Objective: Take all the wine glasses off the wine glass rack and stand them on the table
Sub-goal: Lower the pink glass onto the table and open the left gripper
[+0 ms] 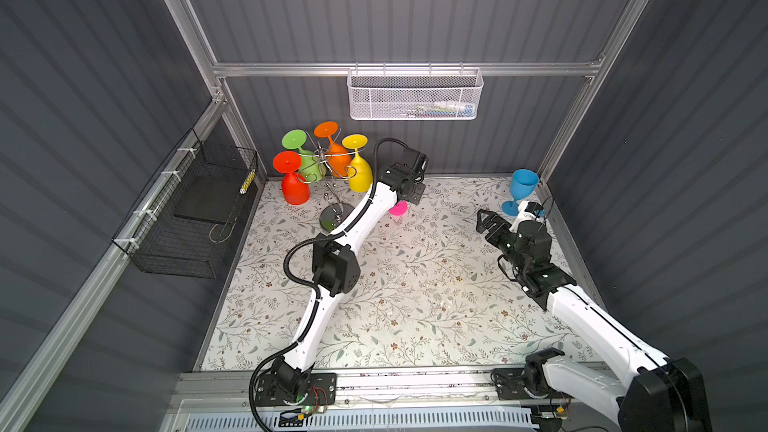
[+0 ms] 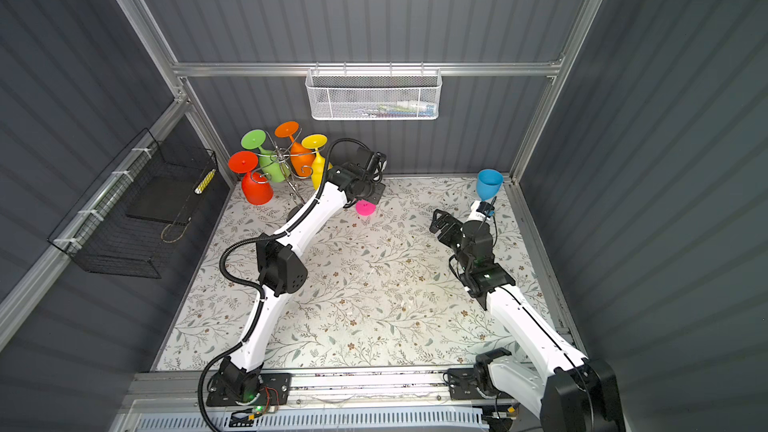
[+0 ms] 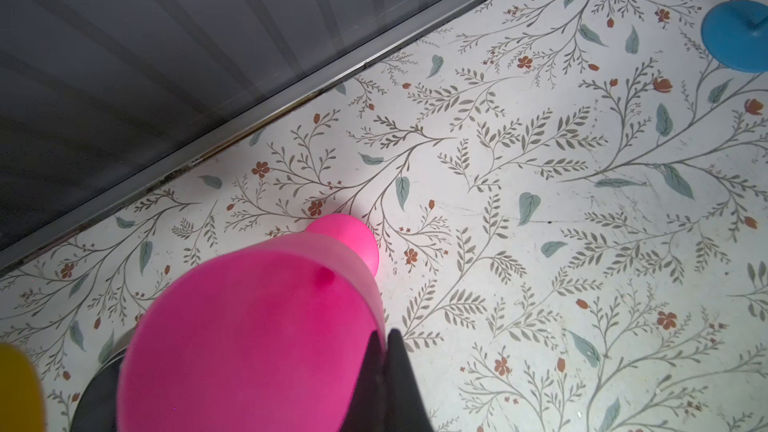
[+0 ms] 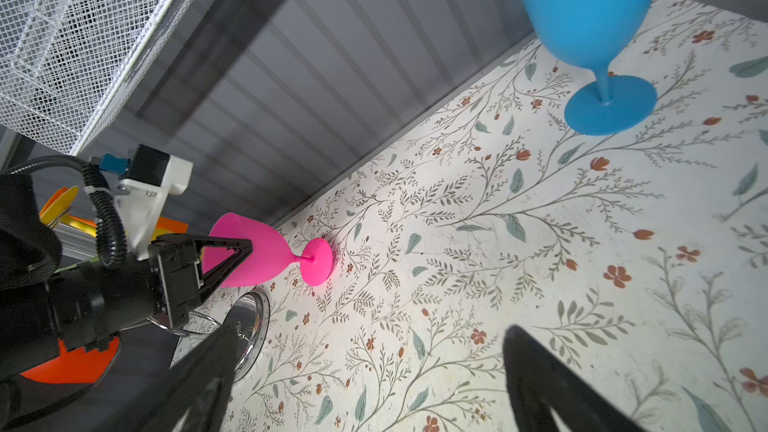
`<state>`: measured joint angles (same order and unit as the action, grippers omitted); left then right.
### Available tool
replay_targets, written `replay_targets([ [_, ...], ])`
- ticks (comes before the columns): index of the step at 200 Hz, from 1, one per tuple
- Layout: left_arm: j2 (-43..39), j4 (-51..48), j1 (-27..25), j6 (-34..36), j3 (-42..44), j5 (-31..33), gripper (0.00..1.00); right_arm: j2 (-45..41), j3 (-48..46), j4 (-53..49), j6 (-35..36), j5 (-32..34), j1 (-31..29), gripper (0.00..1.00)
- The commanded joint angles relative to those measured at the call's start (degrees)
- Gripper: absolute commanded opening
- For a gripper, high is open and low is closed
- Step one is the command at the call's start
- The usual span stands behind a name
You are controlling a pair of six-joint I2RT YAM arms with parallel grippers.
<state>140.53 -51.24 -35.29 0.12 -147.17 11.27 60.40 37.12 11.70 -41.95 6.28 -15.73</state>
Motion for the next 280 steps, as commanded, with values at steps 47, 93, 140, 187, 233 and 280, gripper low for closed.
replay_targets([
  [47,2.64,2.0,0.66,2.78,-2.53,-1.28,0.13,0.15,1.54,-0.01,1.26,-1.23,-0.45,0.99],
  [93,1.68,4.32,0.66,3.22,-3.55,-0.6,0.68,0.51,2.08,-0.1,1.68,-1.51,-0.71,0.99],
  [140,-1.3,7.76,0.75,4.39,-2.78,0.69,0.84,-0.1,2.25,-0.45,2.21,-1.34,-1.21,0.99],
  [187,-5.67,10.26,0.49,2.92,-0.92,-1.66,0.88,-1.41,2.65,-1.37,2.91,-0.53,-2.11,0.99],
  [233,-14.85,11.29,-1.75,-0.16,6.18,-3.46,0.89,-3.38,2.71,-2.03,3.11,-0.27,-2.73,0.99],
  [280,-25.57,9.57,-5.57,-4.65,14.67,-1.81,0.89,-5.46,3.31,-2.99,6.71,1.06,-3.83,0.99],
])
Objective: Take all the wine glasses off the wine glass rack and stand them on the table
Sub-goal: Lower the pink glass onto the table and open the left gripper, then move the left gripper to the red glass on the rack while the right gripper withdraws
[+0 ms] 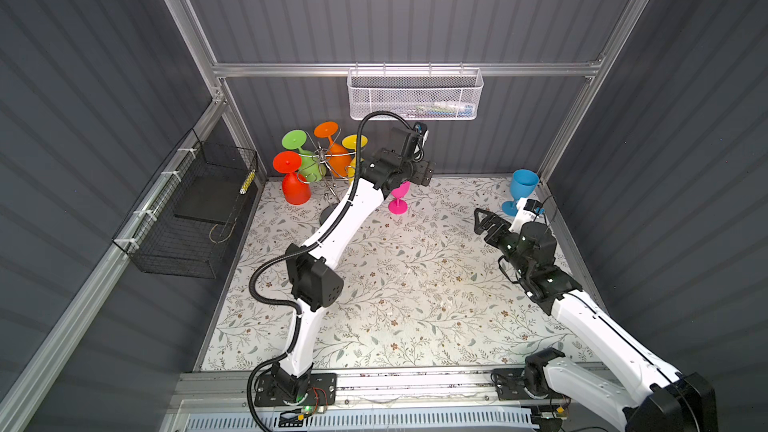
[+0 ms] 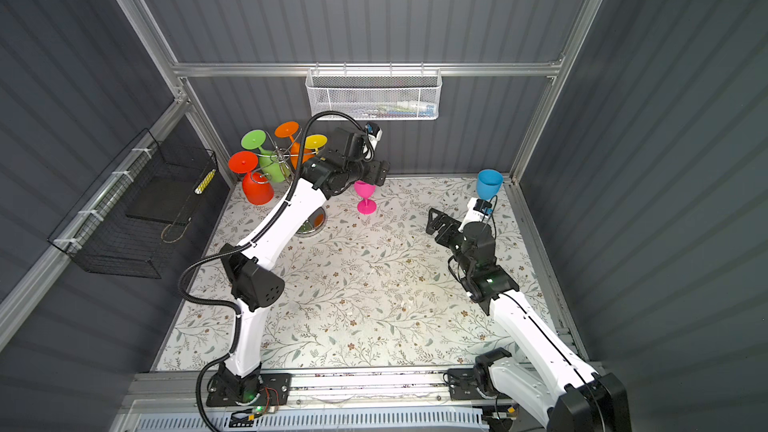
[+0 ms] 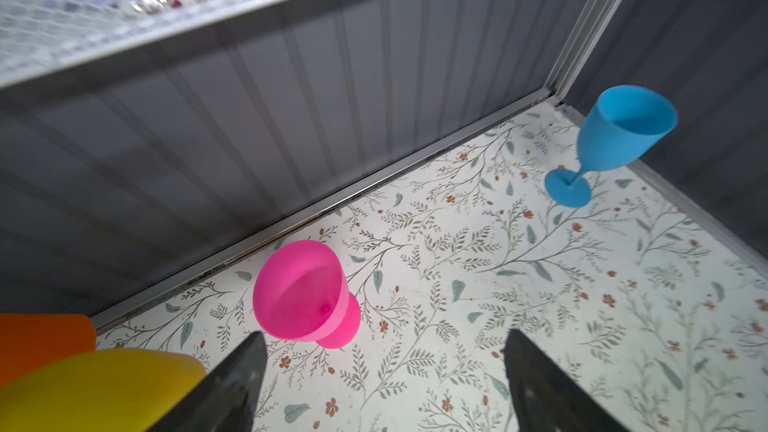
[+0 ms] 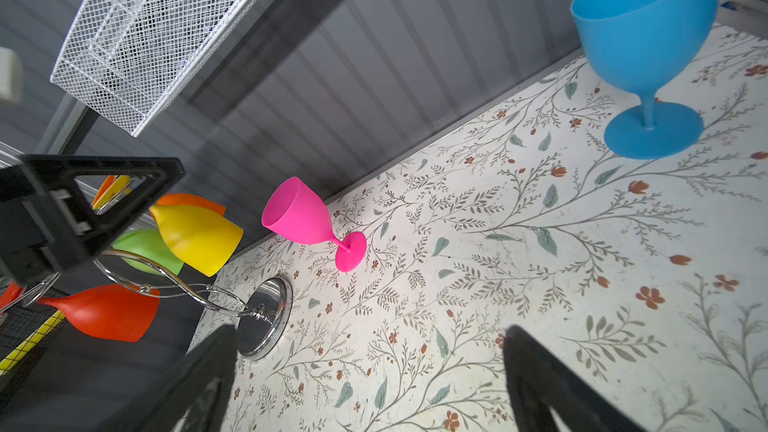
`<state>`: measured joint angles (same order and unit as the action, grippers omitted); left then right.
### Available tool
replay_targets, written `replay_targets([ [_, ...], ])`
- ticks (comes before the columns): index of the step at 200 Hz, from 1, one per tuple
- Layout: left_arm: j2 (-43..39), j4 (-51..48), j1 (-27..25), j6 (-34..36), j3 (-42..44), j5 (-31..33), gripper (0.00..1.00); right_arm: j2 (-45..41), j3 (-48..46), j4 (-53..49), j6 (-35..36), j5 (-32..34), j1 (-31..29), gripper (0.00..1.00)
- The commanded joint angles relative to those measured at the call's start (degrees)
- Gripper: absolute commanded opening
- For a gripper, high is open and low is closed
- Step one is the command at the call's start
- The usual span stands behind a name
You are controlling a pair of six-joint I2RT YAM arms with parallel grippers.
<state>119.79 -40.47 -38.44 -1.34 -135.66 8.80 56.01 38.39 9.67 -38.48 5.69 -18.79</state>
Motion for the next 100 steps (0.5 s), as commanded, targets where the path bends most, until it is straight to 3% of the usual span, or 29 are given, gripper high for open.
replay_targets([
  [1,-5.0,-1.38,-2.56,-3.29,3.18,0.76,0.89,-1.07,2.04,-0.96,3.28,1.63,-0.79,0.99],
  [42,-12.49,-8.6,-4.09,-10.0,4.03,4.32,0.84,-1.27,2.85,-0.55,6.52,-0.3,-2.58,0.99],
  [100,-19.22,-23.35,-3.54,-15.25,-0.3,11.08,0.82,0.57,4.48,1.7,16.05,-1.77,-12.16,0.99],
])
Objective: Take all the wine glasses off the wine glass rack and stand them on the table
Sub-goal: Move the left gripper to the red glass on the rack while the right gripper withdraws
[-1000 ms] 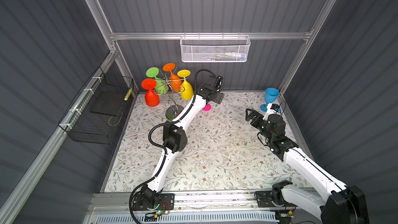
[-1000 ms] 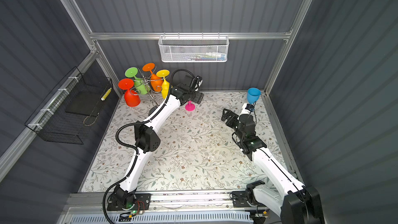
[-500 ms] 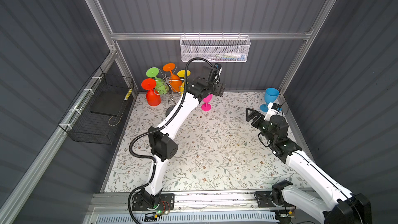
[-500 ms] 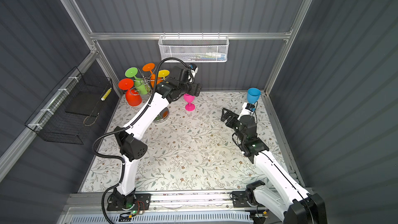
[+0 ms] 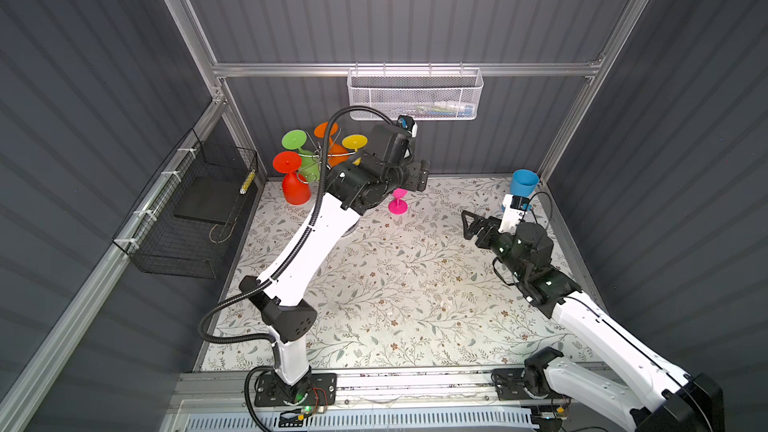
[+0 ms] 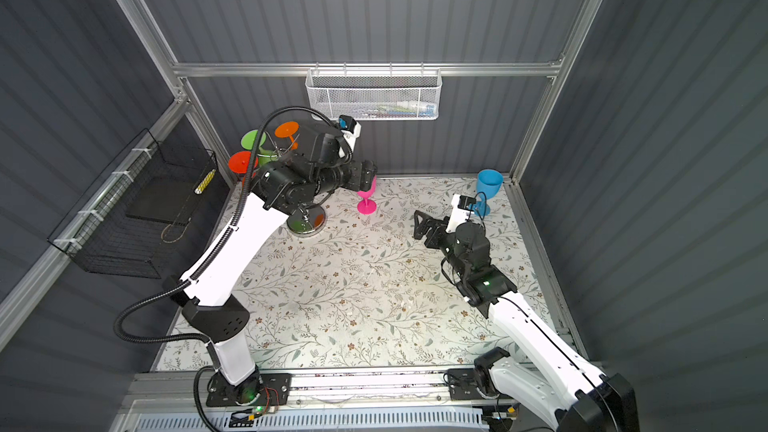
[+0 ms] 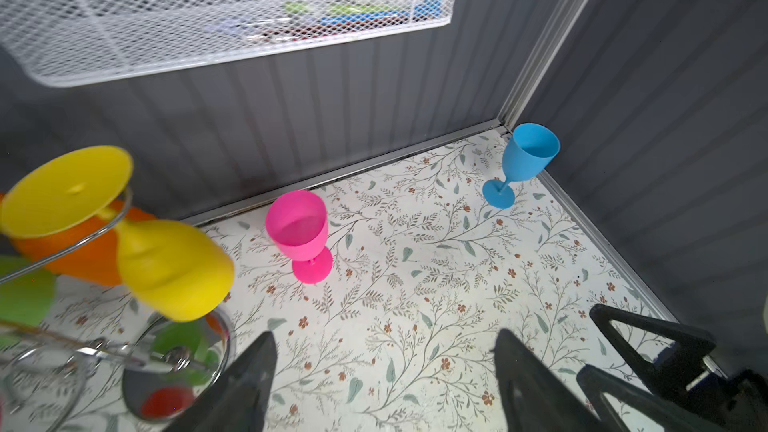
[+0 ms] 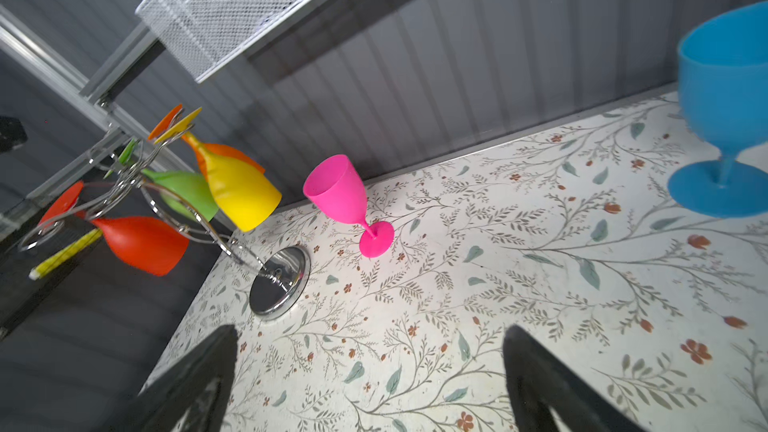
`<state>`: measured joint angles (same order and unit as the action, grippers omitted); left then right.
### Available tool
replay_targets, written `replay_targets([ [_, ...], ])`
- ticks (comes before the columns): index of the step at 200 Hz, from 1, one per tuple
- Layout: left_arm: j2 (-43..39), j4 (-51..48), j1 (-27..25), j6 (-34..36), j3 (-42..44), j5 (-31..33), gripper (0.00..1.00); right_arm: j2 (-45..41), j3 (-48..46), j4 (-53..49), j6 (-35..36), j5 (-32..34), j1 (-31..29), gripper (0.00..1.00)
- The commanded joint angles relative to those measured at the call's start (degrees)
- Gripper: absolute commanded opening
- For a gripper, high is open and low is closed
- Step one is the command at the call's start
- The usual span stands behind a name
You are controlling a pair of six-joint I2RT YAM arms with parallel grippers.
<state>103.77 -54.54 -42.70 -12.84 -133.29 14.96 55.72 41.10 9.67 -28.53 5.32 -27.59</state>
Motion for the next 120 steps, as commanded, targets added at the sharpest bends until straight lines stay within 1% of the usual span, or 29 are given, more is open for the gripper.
replay_targets([
  [1,-3.3,-9.45,0.79,-3.85,-2.71,4.95,0.82,0.91,1.82,1.69,6.24,-1.43,-3.52,0.99],
  [17,-5.14,-11.74,2.11,-5.73,-4.41,6.17,0.82,1.44,2.39,2.1,8.77,-3.35,-5.68,0.99],
  [42,-8.1,-13.65,6.19,-9.32,-5.97,6.94,0.78,2.1,3.0,2.71,11.74,-6.12,-8.58,0.99],
  [59,-9.34,-15.34,9.92,-12.04,-6.86,6.9,0.71,2.66,3.24,2.97,12.98,-6.7,-10.34,0.99],
  [76,-9.45,-18.0,13.99,-14.33,-8.25,6.82,0.67,3.36,3.59,2.92,14.44,-6.44,-11.92,0.99],
  [84,-9.83,-18.35,15.98,-15.38,-7.63,6.78,0.67,3.75,3.85,2.81,14.93,-6.7,-12.46,0.99],
  [109,-11.45,-17.99,23.34,-18.9,-3.6,3.98,0.67,5.09,4.66,2.55,17.0,-7.71,-14.65,0.99],
  [120,-12.17,-17.11,26.57,-20.99,-1.31,2.37,0.67,5.42,4.52,2.7,18.11,-6.64,-15.99,0.99],
])
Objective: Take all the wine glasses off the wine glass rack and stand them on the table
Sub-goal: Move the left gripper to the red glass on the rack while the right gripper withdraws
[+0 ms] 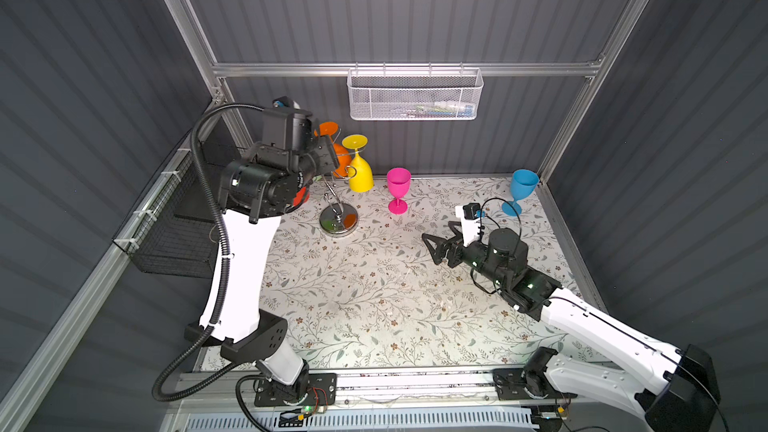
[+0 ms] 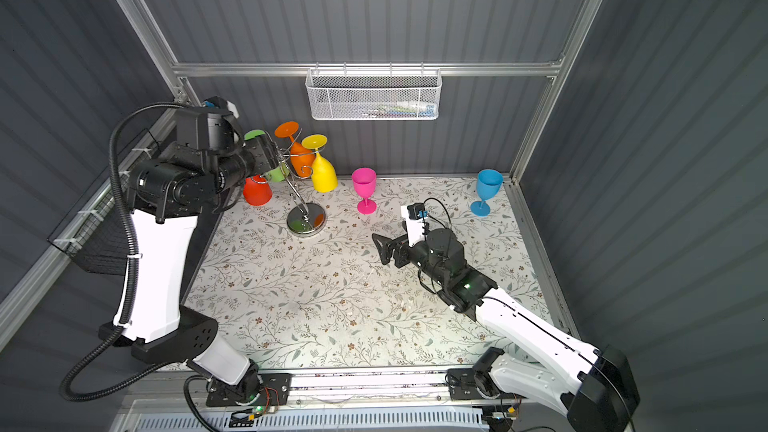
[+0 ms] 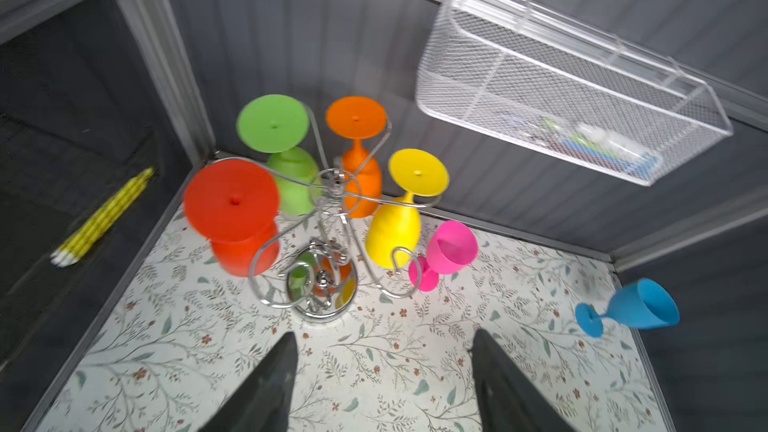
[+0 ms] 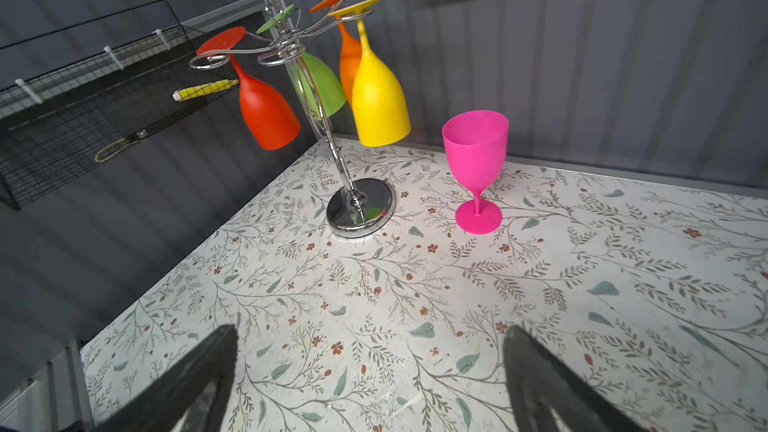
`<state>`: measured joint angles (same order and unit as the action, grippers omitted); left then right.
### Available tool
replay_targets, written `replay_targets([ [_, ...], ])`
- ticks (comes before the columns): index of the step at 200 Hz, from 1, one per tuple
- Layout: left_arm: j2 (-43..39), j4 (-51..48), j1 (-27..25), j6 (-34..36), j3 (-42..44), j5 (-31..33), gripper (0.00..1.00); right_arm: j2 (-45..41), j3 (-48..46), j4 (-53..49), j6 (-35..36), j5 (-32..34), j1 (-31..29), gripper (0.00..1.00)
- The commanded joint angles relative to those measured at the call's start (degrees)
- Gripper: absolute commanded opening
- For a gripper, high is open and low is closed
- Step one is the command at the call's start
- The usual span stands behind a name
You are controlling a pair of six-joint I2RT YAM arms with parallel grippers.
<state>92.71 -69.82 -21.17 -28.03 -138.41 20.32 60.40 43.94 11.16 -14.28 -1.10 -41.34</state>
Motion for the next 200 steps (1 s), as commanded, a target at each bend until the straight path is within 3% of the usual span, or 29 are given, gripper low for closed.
replay_targets([
  [1,-1.16,-1.64,5.33,-5.98,4.05,-3.26,0.67,0.8,1.68,1.22,4.02,-0.17,-2.38,0.99],
  [72,-2.73,9.01,16.54,-17.38,15.52,-15.23,0.6,3.26,1.43,2.59,7.49,0.6,-7.46,0.99],
  [200,-7.01,19.71,19.82,-28.01,29.74,-15.71,0.56,4.77,1.06,3.78,8.83,1.13,-9.54,0.99],
])
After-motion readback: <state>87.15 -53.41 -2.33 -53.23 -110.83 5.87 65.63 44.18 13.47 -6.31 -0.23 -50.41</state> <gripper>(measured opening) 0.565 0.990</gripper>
